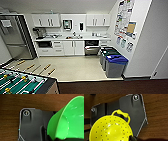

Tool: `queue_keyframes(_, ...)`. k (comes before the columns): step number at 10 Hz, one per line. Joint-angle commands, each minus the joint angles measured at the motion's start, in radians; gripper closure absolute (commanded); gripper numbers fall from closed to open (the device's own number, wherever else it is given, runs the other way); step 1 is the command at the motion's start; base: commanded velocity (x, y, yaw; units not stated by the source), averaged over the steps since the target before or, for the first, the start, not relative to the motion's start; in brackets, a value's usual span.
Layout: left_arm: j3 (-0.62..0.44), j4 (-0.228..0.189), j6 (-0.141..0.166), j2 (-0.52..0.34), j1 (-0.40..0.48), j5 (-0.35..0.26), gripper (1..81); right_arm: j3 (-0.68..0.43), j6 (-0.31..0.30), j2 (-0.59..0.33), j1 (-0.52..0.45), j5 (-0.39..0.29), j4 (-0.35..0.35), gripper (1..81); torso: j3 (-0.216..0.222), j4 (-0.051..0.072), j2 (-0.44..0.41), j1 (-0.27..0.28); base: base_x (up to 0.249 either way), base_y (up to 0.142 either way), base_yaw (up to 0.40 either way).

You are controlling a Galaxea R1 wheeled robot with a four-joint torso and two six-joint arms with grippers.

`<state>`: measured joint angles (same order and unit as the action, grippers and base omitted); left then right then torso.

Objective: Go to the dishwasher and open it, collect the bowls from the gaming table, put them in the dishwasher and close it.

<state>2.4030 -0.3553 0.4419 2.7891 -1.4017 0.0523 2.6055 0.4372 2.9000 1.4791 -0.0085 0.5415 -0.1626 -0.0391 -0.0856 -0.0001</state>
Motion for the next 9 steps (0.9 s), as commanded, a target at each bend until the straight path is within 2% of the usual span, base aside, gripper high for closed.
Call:
queue_keyframes(1, -0.015, -0.025, -0.006, -0.009, 0.057, -0.037, 81.1, -0.001, 0.003, -0.012, -0.053, -0.071, -0.005, 81.1, 0.000, 0.000, 0.000, 0.000, 0.218, 0.000, 0.000)
queue_keyframes(9, -0.015, -0.030, -0.006, -0.011, 0.056, -0.037, 81.1, -0.001, 0.003, -0.012, -0.052, -0.070, -0.005, 81.1, 0.000, 0.000, 0.000, 0.000, 0.218, 0.000, 0.000)
